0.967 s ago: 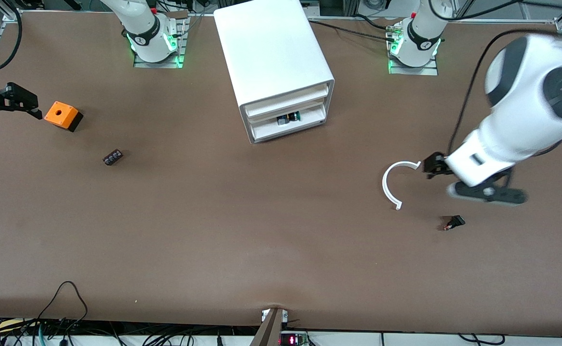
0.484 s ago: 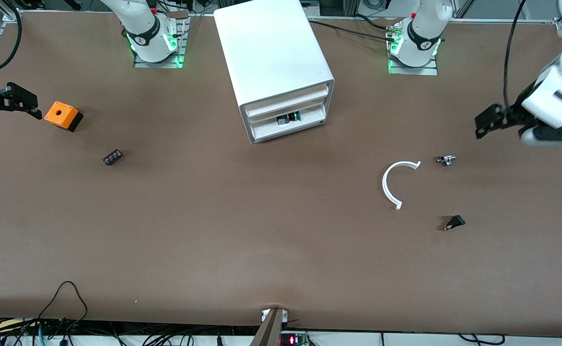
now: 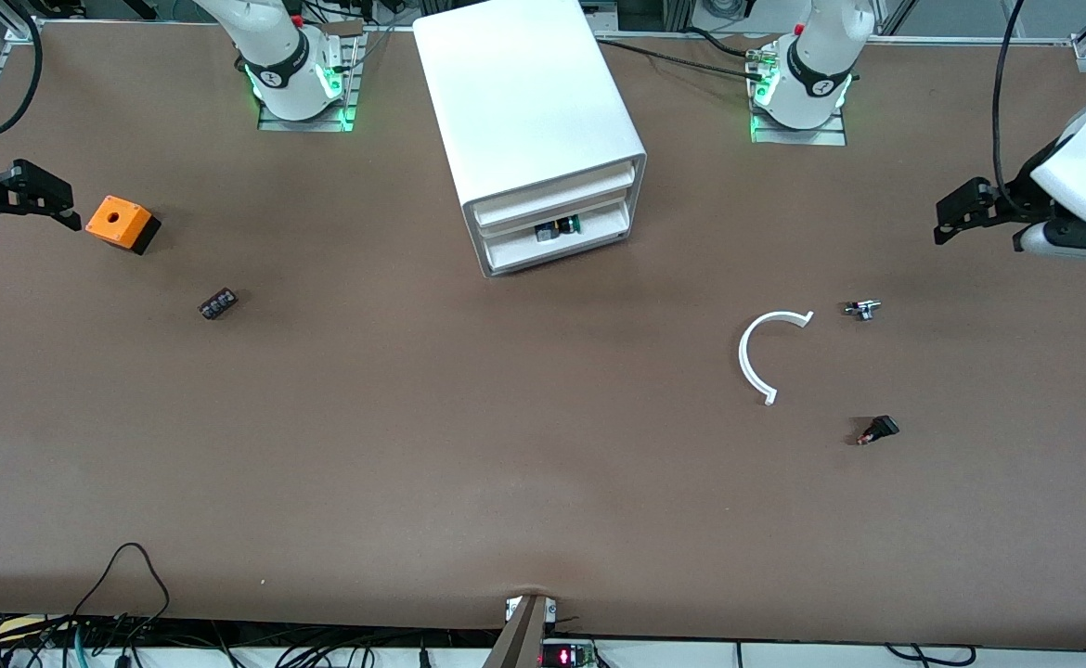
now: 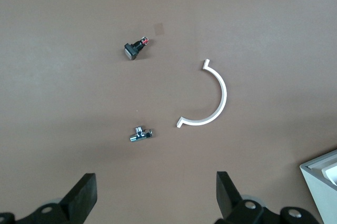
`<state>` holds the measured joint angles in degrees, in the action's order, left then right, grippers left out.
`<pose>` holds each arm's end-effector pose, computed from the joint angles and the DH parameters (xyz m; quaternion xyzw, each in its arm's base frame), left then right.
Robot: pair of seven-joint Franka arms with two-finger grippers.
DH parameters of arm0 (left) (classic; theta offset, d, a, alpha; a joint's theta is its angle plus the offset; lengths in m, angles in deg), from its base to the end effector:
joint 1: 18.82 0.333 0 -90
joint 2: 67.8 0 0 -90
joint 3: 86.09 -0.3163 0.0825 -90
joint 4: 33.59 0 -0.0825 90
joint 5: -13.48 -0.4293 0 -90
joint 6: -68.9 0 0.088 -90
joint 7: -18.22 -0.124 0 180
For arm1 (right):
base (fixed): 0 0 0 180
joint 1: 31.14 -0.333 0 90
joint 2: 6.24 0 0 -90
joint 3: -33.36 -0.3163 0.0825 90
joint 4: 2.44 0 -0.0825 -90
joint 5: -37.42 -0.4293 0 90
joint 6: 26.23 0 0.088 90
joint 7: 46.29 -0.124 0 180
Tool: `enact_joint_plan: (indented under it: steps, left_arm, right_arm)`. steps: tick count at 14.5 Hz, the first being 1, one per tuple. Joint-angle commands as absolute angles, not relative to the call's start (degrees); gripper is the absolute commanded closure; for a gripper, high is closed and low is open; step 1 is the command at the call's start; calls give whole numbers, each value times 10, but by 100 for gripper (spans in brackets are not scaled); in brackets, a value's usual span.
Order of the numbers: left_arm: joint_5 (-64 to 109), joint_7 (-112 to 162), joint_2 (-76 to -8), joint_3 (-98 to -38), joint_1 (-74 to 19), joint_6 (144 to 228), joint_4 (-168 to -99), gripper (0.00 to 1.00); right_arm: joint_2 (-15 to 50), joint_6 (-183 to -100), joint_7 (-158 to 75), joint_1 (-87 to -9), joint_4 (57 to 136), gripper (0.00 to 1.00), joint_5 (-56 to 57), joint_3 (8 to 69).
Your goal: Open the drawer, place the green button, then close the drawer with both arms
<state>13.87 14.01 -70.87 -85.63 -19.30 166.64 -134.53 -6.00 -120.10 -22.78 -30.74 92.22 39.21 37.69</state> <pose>0.5896 -0.0105 0.5520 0.9990 -0.0445 -0.0010 0.0032 0.6020 -0.0534 0.5690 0.9862 0.1643 -0.0125 0.0131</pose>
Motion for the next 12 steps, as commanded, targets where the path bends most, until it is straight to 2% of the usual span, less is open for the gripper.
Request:
enact_joint_plan:
  steps: [1, 12]
  left_arm:
    - [126, 127, -696, -856, -194, 1661, -1324, 0]
    - [125, 129, -693, -842, -195, 1656, -1315, 0]
  right_arm:
    - [-61, -1202, -225, -303, 923, 0, 386, 376]
    - [-61, -1206, -224, -303, 923, 0, 386, 377]
